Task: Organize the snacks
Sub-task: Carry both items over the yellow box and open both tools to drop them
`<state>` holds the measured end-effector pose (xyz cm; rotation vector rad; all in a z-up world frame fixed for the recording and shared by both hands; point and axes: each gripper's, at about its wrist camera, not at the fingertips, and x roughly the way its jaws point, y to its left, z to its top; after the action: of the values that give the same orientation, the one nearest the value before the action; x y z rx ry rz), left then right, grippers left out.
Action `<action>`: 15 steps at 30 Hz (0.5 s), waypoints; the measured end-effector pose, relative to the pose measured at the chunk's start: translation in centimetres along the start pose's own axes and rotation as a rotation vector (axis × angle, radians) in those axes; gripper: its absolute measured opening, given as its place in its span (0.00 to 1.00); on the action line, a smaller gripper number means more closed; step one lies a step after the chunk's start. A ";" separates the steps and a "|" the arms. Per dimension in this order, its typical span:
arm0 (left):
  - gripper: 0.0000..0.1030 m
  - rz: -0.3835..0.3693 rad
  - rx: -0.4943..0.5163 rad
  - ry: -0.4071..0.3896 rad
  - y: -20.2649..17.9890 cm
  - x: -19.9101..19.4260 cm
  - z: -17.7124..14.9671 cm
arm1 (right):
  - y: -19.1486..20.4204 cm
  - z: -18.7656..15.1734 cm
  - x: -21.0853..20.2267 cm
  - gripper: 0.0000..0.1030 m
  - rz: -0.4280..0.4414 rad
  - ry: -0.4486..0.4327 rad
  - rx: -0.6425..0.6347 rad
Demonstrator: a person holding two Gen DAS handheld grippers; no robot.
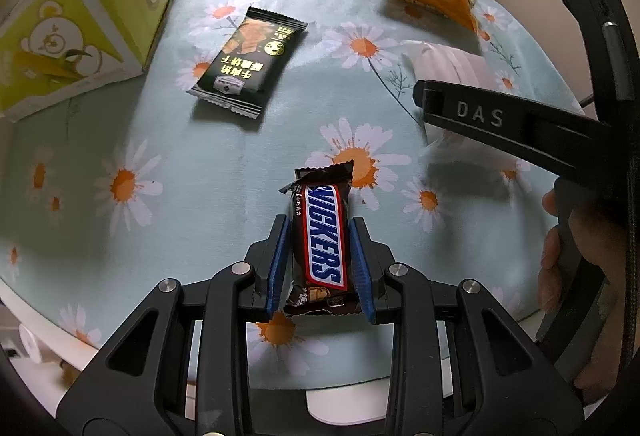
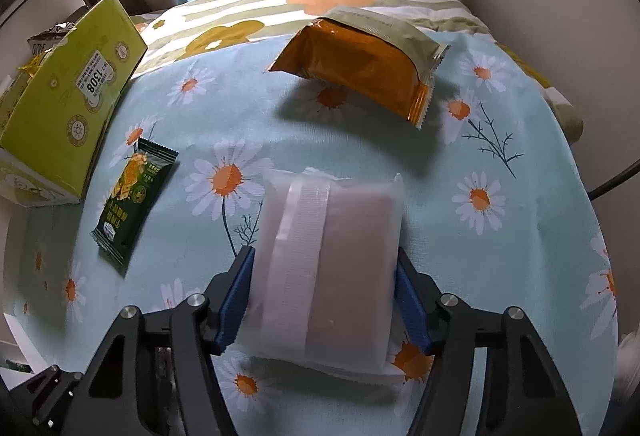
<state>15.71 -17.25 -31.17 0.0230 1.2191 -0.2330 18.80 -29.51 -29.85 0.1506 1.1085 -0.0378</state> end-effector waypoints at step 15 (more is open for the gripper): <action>0.26 -0.029 -0.027 -0.095 0.6 -3.6 0.4 | -0.6 0.1 -5.3 0.57 0.070 -0.066 0.014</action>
<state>14.99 -16.14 -27.73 -0.0288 1.1281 -0.2401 16.43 -30.40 -25.10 0.1989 1.0371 0.0117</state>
